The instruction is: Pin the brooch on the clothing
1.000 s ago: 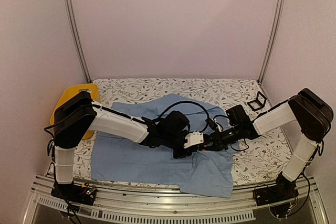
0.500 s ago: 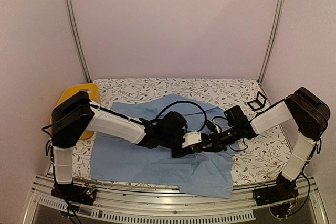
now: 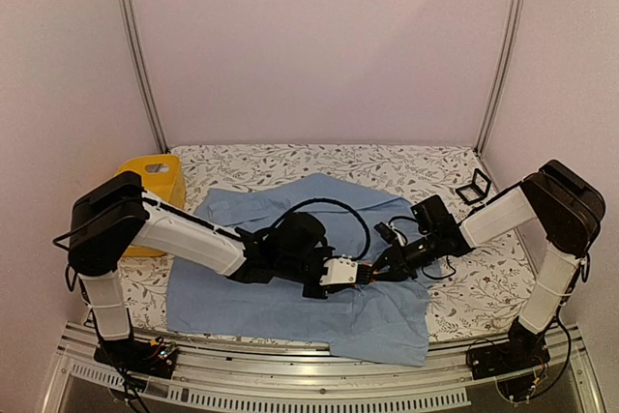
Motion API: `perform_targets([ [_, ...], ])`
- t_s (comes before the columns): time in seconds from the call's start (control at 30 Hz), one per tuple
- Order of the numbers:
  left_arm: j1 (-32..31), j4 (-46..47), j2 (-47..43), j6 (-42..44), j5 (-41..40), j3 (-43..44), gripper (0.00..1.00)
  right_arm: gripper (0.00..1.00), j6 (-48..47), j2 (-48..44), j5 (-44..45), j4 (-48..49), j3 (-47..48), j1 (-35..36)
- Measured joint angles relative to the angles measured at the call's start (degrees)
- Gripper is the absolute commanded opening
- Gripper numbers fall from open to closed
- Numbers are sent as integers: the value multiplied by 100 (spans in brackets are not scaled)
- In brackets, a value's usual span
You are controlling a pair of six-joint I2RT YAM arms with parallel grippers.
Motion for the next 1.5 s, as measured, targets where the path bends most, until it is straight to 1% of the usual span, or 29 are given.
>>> perform_targets([
  [0.2,-85,52,363,859,387,7,24,0,0,37,-22,0,0,0],
  [0.3,-111,92,516,1123,433,31,21,0,-2,46,-37,2,7,0],
  [0.43,-140,321,682,1303,321,37,21,0,0,61,-55,7,13,0],
  [0.63,-160,684,745,1403,-118,35,21,0,0,66,-61,13,13,0],
  [0.77,-164,776,745,1506,-264,31,25,0,0,66,-63,24,11,0],
  [1.03,-223,828,804,1908,-540,-7,28,0,4,66,-79,44,13,0],
  [1.17,-289,1217,815,2118,-798,-170,29,0,24,66,-83,50,11,0],
  [1.33,-369,1720,852,2262,-973,-378,34,0,52,66,-85,116,-9,0],
  [1.5,-385,2129,855,2127,-920,-564,41,0,76,66,-87,170,-20,4],
])
